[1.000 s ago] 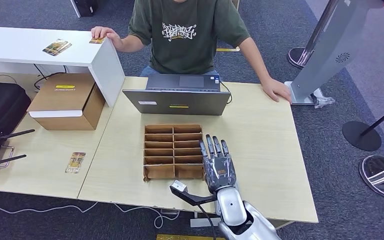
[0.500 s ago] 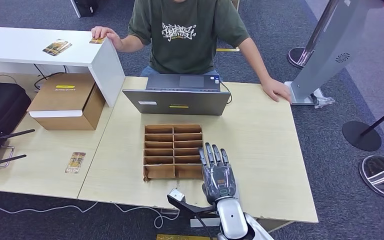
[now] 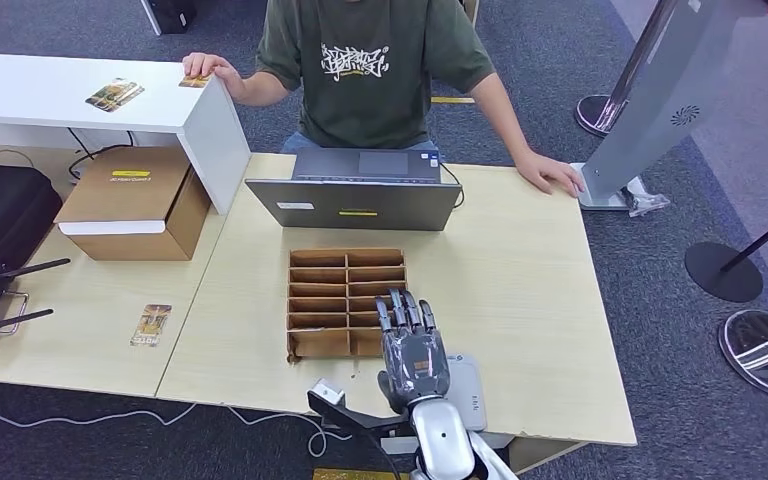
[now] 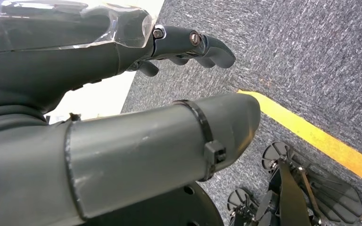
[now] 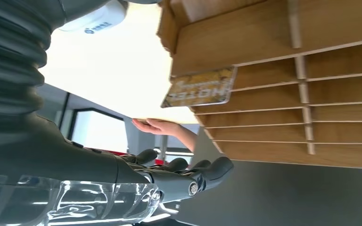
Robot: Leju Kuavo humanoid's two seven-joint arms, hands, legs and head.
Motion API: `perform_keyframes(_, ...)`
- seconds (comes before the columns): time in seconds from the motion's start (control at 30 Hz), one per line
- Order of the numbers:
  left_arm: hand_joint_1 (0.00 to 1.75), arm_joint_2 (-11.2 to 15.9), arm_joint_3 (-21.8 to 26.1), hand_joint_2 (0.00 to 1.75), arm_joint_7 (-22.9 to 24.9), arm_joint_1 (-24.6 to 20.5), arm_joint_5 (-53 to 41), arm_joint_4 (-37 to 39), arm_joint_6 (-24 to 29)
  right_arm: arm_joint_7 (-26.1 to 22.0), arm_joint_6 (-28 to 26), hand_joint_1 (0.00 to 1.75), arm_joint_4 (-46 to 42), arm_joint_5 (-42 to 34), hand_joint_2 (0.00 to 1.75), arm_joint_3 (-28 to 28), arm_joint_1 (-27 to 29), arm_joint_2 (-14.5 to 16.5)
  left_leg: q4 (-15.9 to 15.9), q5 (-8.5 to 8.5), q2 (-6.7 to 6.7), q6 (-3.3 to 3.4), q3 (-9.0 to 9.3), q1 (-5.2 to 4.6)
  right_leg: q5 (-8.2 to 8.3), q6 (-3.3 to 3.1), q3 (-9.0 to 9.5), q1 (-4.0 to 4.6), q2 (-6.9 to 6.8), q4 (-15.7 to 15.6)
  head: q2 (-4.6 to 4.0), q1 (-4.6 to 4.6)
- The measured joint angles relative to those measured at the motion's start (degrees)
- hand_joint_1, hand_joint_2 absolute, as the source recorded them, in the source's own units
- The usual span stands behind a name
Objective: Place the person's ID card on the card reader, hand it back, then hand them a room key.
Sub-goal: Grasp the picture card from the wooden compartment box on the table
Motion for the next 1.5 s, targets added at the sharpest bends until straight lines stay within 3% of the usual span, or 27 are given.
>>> perform_keyframes(0.53,0.00,-0.3,0.0,0.00,-0.9,-0.6,0.2,0.0,0.0,-1.5,-2.1,0.00,6.6,-0.1,1.75,-0.8,-4.9,4.1,0.0,0.01,-0.01,0.01,0.00,0.00,0.00,0.00,0.00,0.00,0.00,0.0,0.00,0.00)
perform_keyframes(1.5,0.00,-0.2,0.0,0.00,-1.8,-0.6,0.2,0.0,-0.5,-0.6,-1.6,0.00,11.6,0.5,1.75,-2.5,-7.4,1.8,0.0,0.01,0.00,0.01,0.00,0.00,0.01,0.00,0.00,0.00,0.00,0.0,0.00,0.01)
